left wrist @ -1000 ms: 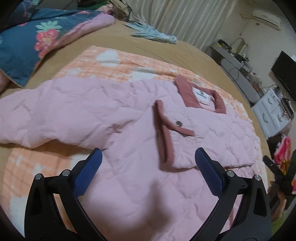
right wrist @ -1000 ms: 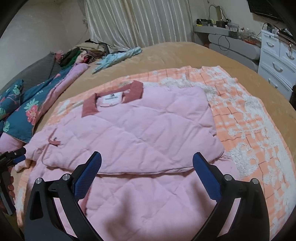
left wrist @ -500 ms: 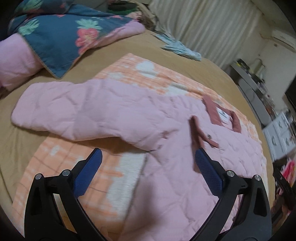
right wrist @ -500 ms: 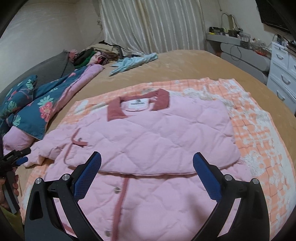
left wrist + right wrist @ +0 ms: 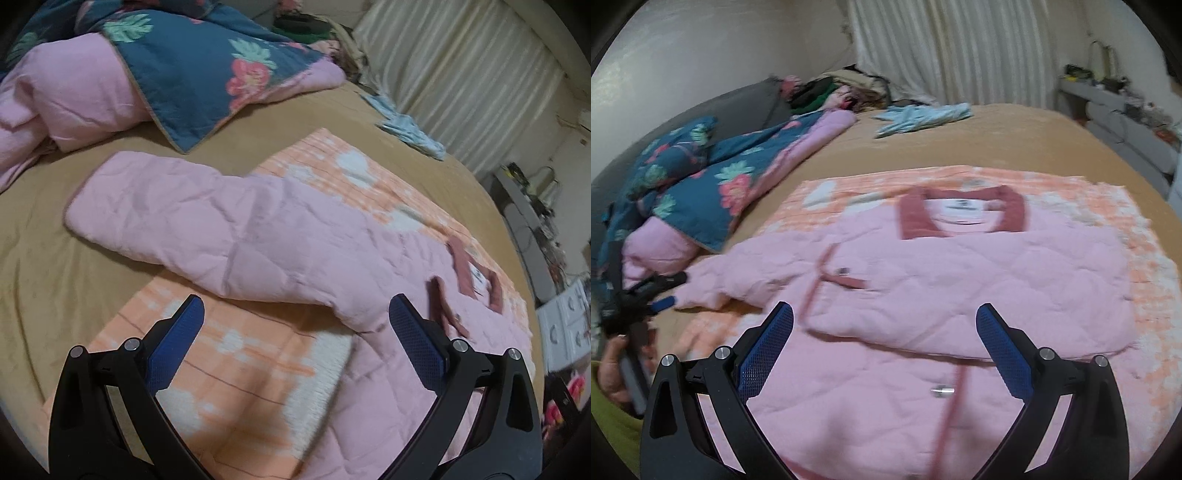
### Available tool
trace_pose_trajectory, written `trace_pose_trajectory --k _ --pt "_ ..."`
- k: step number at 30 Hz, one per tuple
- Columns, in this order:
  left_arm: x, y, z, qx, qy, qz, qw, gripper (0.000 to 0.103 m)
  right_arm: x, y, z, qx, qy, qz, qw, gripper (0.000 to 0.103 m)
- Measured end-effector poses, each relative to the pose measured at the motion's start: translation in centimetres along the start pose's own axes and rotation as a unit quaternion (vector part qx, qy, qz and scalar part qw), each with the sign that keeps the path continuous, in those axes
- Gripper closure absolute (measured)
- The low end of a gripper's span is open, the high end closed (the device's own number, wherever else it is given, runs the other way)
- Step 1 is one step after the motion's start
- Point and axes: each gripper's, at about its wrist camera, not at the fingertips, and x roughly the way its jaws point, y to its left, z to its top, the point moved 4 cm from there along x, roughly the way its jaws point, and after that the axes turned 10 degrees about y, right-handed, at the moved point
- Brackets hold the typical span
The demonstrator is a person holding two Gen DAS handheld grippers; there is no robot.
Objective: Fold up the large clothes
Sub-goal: 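Move the left tool to the other sleeve and grasp its cuff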
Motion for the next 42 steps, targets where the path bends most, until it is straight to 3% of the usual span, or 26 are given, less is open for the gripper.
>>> trace_pose_trajectory --k 9,24,33,42 --pt "0.3 3.6 1.2 -0.05 0.0 0.006 0.9987 0.009 2.0 7.9 1.5 -0.058 0.016 0.028 0.998 0.004" --pt "1.0 10.1 3.0 -0.143 0.003 0.015 0.9897 0.009 7.3 17.9 2.2 -0.12 0.057 0.052 0.99 0.004" --pt "2.9 12.9 3.4 -0.196 0.013 0.0 0.9805 0.009 10.4 21.0 2.9 -0.134 0.074 0.052 0.987 0.004" --pt "5.5 15.7 4.0 -0.267 0.003 -0.027 0.9634 0.009 12.1 20.8 2.8 -0.13 0.083 0.043 0.987 0.004"
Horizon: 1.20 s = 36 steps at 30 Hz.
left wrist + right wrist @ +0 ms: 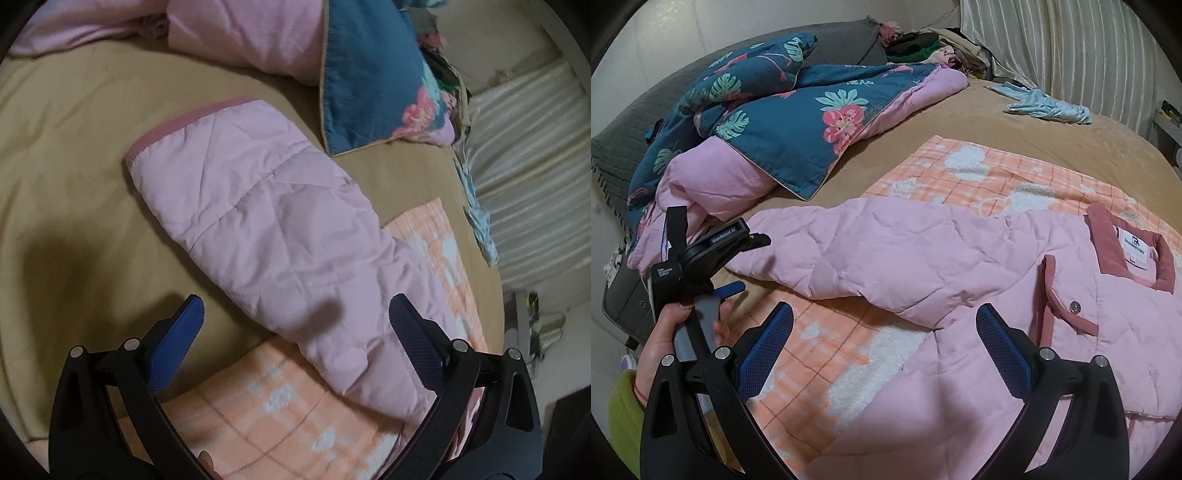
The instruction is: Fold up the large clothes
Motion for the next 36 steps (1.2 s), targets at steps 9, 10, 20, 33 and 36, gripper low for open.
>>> trace_pose_trajectory --k 9,10,20,33,36 --pt "1.5 1.5 1.4 -0.04 -0.003 -0.036 0.9986 0.009 -0.8 -3.4 -1.1 0.037 -0.006 -0.006 0.999 0.004" --pt "1.7 1.3 1.7 -0.036 -0.003 -0.052 0.998 0.01 -1.0 -3.7 -1.3 0.04 -0.007 -0.007 0.999 0.004" --pt "-1.5 0.8 3.2 -0.028 -0.054 -0.109 0.9922 0.087 -4.0 -8.0 -4.1 0.074 -0.022 -0.026 0.997 0.004" --pt "-13.9 -9.5 -0.5 0.123 -0.144 -0.181 0.9649 0.092 -10.0 -12.4 -8.9 0.124 -0.058 -0.039 0.99 0.004" --pt "-15.1 -11.8 -2.2 0.154 -0.151 -0.179 0.9599 0.092 -11.5 -13.4 -10.4 0.13 -0.063 -0.054 0.988 0.004"
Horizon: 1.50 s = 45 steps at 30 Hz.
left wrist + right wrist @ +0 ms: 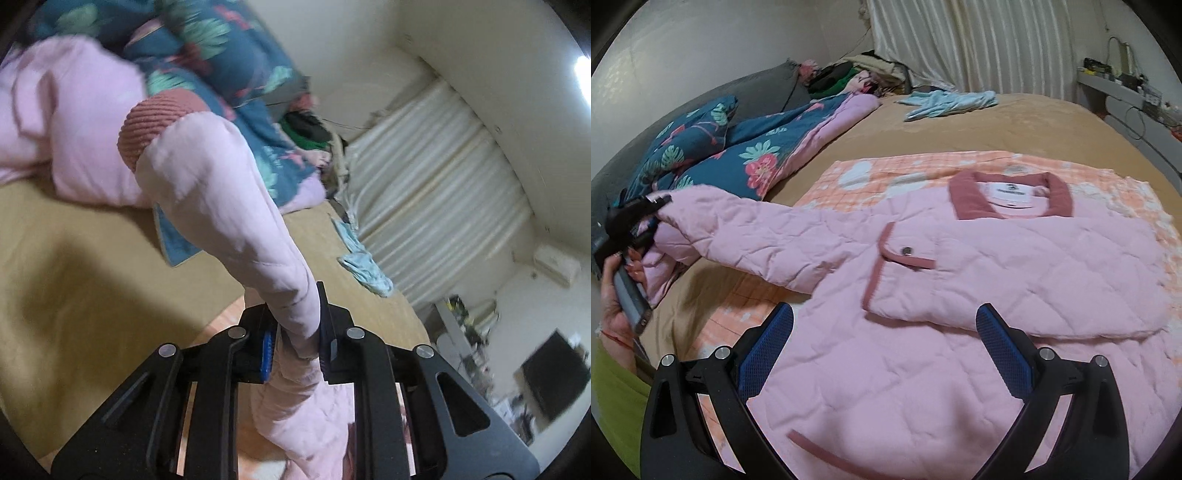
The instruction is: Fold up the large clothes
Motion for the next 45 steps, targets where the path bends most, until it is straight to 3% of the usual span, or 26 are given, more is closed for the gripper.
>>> trace_pose_trajectory --k 7,15,25,32,45 --pt "-0.4 -7.2 -1.9 0.074 0.007 -0.049 0.996 0.092 -3.5 -3.7 -2.0 0.047 -0.026 -0.02 0.998 0.004" --pt "-0.5 -11.5 -4.1 0.135 0.036 -0.079 0.987 0.092 -5.9 -6.9 -3.2 0.071 -0.041 -0.043 0.996 0.004" --pt "0.2 -16.6 -8.6 0.215 0.059 -0.117 0.9678 0.092 -6.9 -10.7 -5.3 0.101 -0.048 -0.052 0.992 0.004" --pt "1.0 -18.8 -11.8 0.243 0.083 -0.143 0.9559 0.092 -7.5 -12.9 -6.2 0.105 -0.054 -0.061 0.991 0.004" --pt "3.6 -22.4 -18.4 0.314 0.127 -0.157 0.9278 0.094 -9.6 -17.2 -5.1 0.081 -0.072 -0.107 0.988 0.004"
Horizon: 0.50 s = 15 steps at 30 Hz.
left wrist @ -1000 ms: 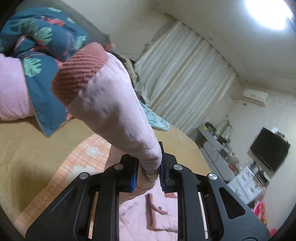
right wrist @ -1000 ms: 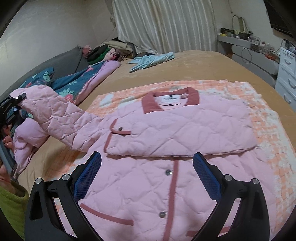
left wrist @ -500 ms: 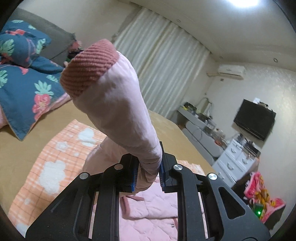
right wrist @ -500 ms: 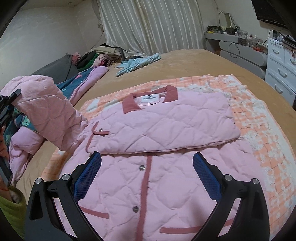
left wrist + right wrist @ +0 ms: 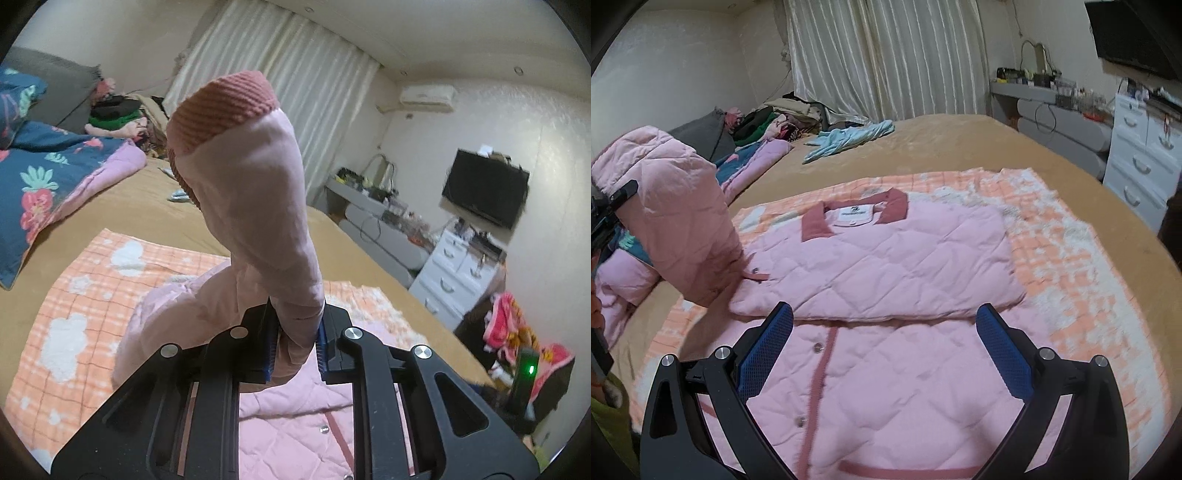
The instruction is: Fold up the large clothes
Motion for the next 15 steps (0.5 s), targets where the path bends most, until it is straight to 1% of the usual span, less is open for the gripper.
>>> trace_pose_trajectory --k 3,9,12,15 --pt "1.2 -0.9 -0.8 0.014 0.012 -0.004 0.9998 0.094 0.2 -0.7 0.6 -0.006 -0.004 -0.006 1.0 0.004" --pt "3.9 -2.8 -2.8 0.051 0.046 -0.027 0.9973 0.094 1.4 -2.1 2.3 -0.005 -0.006 -0.004 1.0 0.004" --pt "5.1 -3.7 -3.9 0.071 0.06 -0.038 0.995 0.094 1.9 -2.9 2.3 0.001 -0.007 0.003 1.0 0.004" --pt "6.2 -4.4 -5.0 0.088 0.076 -0.041 0.9923 0.094 2.8 -4.1 1.9 0.018 0.004 0.004 1.0 0.004"
